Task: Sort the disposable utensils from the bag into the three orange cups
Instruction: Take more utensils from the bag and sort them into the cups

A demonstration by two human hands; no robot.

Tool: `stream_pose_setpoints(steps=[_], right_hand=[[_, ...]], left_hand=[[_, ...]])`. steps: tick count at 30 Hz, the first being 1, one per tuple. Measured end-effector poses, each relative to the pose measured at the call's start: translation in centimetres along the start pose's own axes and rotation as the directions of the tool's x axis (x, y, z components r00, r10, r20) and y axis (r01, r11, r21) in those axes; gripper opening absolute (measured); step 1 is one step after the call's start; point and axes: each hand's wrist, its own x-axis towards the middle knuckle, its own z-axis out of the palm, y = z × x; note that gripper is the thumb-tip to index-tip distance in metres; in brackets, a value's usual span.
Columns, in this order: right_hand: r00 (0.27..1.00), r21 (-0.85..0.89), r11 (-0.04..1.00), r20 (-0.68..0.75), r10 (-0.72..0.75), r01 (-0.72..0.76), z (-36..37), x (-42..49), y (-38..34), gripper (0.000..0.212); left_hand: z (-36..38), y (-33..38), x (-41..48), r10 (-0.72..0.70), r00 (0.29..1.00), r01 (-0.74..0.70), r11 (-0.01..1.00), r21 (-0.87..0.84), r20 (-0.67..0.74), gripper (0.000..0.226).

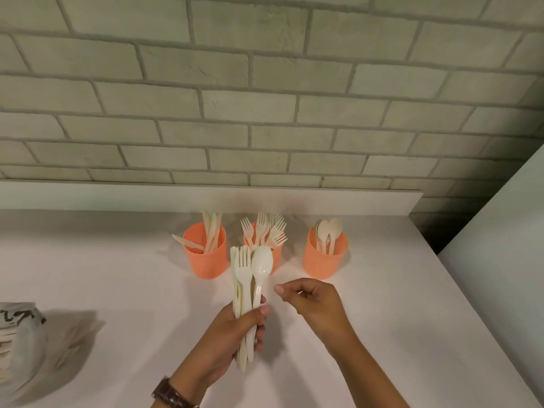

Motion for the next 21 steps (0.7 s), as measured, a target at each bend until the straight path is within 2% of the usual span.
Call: stream_pose_setpoints(steps=[3, 7, 14, 16, 18, 19, 21], right_hand=[[0.999, 0.098, 0.995, 0.048, 0.021, -0.026, 1.1, -1.3, -0.7, 0.004], [0.999, 0.079, 0.996, 0.029, 0.038, -0.041, 1.6, -1.3, -1.0, 0.006], [0.981, 0.103, 0.986, 0.153, 0.115, -0.132, 0.0, -0.3, -1.7, 0.004], [0.980, 0.171, 0.975, 0.160, 0.114, -0.142, -0.5, 0.4, -2.1, 0.007], [0.993, 0.259, 0.960, 0.076, 0.095, -0.111, -1.7, 1.7, -2.7, 0.013], [0.997, 0.274, 0.959, -0.013, 0.073, -0.067, -2.6, 2.7, -3.0, 0.016], [0.973, 0.194, 0.979, -0.229, -0.020, 0.065, -4.7, 5.0, -3.3, 0.020]], left_hand=[[0.4, -0.1, -0.2, 0.019, 1.000, -0.020, 0.997, 0.069, 0.015, 0.030], [0.6, -0.2, -0.2, 0.041, 0.999, -0.045, 0.992, 0.116, 0.031, 0.033], [0.6, 0.0, 0.1, 0.045, 0.996, -0.051, 0.996, 0.078, 0.071, 0.039], [0.7, 0.3, 0.3, 0.044, 0.997, -0.047, 0.998, 0.038, 0.056, 0.035], [0.5, 0.5, 0.3, 0.042, 0.999, -0.042, 0.999, 0.016, 0.015, 0.024], [0.3, 0.5, 0.3, 0.041, 0.999, -0.041, 0.999, 0.021, 0.003, 0.018], [0.0, 0.4, 0.1, 0.032, 0.999, -0.032, 0.999, 0.020, 0.008, 0.013]])
